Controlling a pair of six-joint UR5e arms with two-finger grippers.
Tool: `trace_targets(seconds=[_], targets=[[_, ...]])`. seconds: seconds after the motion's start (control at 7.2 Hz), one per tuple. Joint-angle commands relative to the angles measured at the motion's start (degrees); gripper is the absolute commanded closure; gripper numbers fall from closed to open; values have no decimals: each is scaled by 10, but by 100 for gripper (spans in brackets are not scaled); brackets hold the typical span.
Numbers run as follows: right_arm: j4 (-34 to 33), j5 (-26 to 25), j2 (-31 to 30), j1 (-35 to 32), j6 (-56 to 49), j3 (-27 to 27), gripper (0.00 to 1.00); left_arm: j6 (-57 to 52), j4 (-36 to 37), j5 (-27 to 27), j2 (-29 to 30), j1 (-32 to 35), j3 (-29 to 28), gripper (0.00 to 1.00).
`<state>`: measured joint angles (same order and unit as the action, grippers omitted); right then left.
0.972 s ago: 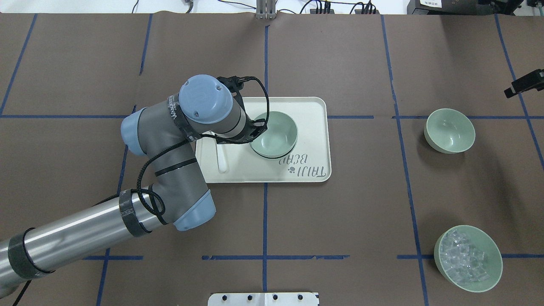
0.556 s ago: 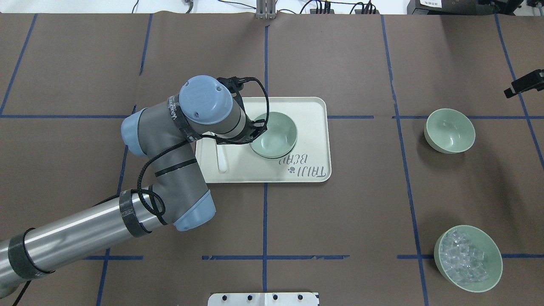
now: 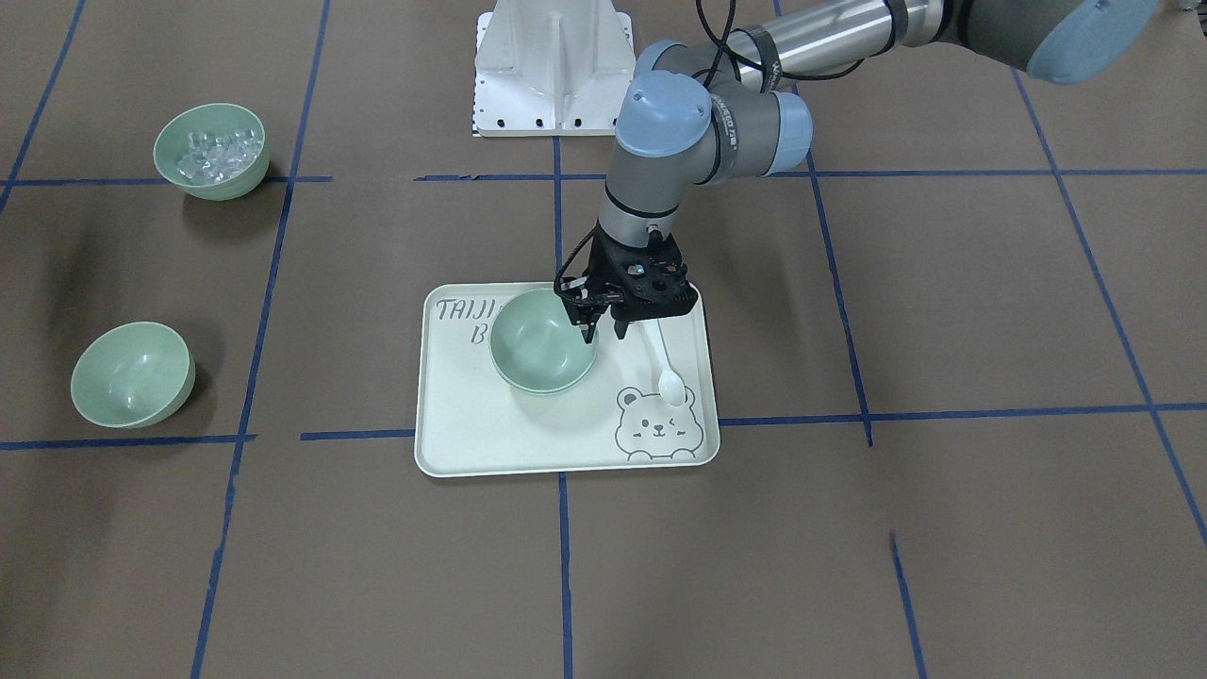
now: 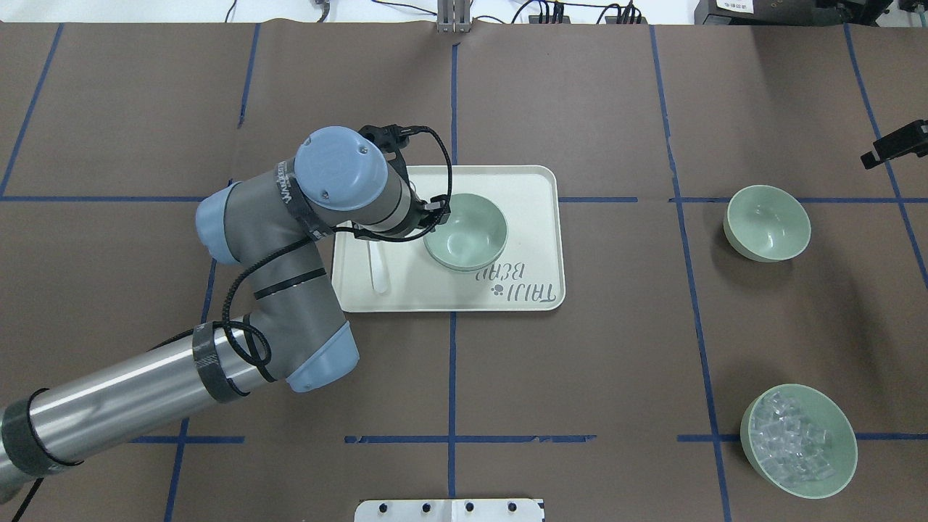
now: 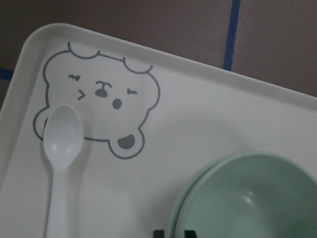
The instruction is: Stack green bowls together
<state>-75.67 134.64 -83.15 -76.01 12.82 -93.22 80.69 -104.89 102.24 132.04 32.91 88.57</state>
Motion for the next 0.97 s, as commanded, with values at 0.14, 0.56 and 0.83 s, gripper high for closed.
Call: trace_targets(seconds=[0.14,0.56,0.83], targets=[[1,0,1,5,10,-1,0,-214,15,93,-117,123,103,0],[1,-16,2,27,72,-16,0,-580,14,216,-268,329,109,0],[0,-67,3,72,148,-40,0,-761,50,275,-346,484,100,0]])
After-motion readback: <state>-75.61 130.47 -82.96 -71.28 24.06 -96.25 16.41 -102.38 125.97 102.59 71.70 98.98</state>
